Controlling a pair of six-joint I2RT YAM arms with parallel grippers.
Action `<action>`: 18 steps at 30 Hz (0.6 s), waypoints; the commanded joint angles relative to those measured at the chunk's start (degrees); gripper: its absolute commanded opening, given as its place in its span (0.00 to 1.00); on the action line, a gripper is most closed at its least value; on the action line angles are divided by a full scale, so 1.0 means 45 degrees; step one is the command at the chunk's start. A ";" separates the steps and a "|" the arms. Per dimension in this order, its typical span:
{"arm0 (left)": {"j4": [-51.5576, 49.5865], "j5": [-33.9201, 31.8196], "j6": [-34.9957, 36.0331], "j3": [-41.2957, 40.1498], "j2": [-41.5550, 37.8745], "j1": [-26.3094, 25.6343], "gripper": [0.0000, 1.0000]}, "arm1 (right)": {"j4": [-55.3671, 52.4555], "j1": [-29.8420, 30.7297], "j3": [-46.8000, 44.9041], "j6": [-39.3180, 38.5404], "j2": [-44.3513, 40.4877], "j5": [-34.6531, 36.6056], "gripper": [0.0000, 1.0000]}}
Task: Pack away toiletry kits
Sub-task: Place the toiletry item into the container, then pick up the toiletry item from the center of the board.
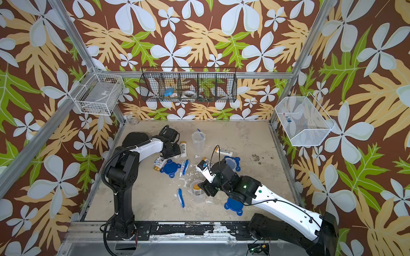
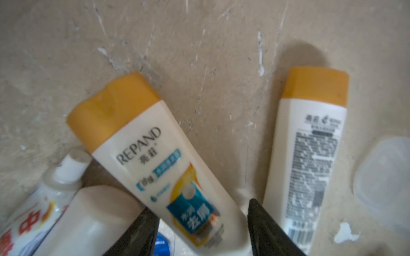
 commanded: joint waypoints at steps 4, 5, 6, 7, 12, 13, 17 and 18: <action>-0.0292 -0.0716 -0.0030 0.0468 0.0848 0.0141 0.63 | 0.0142 0.0010 0.0381 0.0014 -0.0047 0.0434 0.81; -0.0321 -0.0833 0.0069 0.0467 0.0916 0.0144 0.63 | 0.0177 0.0010 0.0420 0.0029 -0.0037 0.0495 0.82; -0.0401 -0.0958 0.0204 0.0495 0.1020 0.0148 0.62 | 0.0183 0.0005 0.0473 0.0034 -0.0009 0.0570 0.82; -0.0480 -0.1081 0.0344 0.0426 0.1060 0.0132 0.60 | 0.0178 0.0010 0.0545 0.0062 0.0035 0.0670 0.82; -0.0208 -0.1975 0.1098 -0.1271 0.0258 -0.0054 0.51 | -0.0222 -0.0056 0.1083 0.0290 0.0327 0.1032 0.83; -0.0105 -0.2075 0.1233 -0.1627 0.0080 -0.0132 0.48 | -0.0265 -0.0166 0.1198 0.0371 0.0427 0.0828 0.83; 0.0217 -0.2062 0.1424 -0.2373 -0.0226 -0.0301 0.41 | -0.0298 -0.1073 0.1624 0.0737 0.0787 -0.0284 0.82; 0.0274 -0.1971 0.1447 -0.2439 -0.0220 -0.0311 0.37 | -0.0315 -0.1357 0.1742 0.0804 0.0846 -0.0427 0.82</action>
